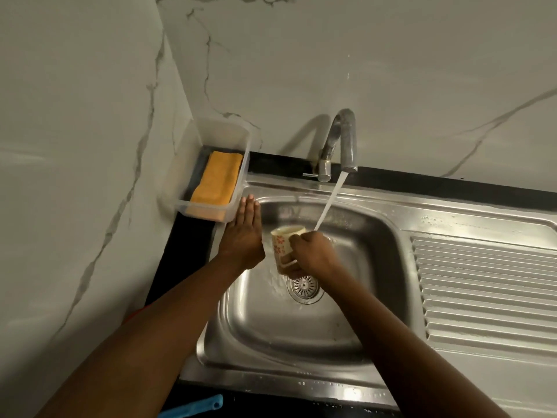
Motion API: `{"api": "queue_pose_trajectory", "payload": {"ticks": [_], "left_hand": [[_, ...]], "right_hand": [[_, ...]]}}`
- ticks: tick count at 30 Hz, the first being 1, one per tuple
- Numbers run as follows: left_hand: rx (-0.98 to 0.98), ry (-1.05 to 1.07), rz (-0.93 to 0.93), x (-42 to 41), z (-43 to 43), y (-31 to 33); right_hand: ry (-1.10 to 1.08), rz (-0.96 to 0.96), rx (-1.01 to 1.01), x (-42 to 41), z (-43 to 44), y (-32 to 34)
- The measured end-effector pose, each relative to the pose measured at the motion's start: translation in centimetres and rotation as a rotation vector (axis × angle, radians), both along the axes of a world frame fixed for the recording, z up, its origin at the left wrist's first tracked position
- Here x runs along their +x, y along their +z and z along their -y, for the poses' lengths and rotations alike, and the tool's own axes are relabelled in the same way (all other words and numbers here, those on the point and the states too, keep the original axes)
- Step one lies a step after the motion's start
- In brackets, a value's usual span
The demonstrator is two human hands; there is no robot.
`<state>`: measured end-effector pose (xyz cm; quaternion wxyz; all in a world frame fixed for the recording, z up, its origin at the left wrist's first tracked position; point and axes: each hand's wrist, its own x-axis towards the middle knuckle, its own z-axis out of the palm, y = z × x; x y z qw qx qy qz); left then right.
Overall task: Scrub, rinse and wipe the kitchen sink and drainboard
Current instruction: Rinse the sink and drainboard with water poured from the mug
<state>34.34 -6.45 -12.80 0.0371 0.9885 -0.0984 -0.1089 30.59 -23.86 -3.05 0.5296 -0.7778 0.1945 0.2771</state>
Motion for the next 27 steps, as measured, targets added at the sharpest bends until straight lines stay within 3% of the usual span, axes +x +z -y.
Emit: {"api": "queue_pose_trajectory", "payload": {"ticks": [4, 8, 12, 15, 18, 24, 27], "left_hand": [[-0.041, -0.025, 0.075, 1.4, 0.0, -0.3], [-0.066, -0.037, 0.036, 2.9, 0.8, -0.4], [-0.028, -0.061, -0.002, 3.7, 2.6, -0.6], [0.029, -0.222, 0.053, 3.2, 3.3, -0.6], [0.018, -0.259, 0.123, 3.5, 3.5, -0.2], [0.001, -0.208, -0.013, 6.7, 4.9, 1.4], [-0.013, -0.219, -0.057, 7.0, 5.7, 1.7]], "right_hand": [[0.022, 0.106, -0.040, 3.1, -1.5, 0.7], [-0.010, 0.138, 0.031, 2.2, -0.9, 0.5], [-0.086, 0.074, 0.140, -2.3, 2.7, -0.8], [-0.115, 0.002, 0.137, -5.1, 7.0, -0.6], [-0.124, -0.010, 0.004, -5.8, 11.4, 0.1], [0.121, 0.166, -0.456, -0.7, 14.2, 2.3], [0.215, 0.276, -0.518, 3.1, 13.3, 2.6]]}}
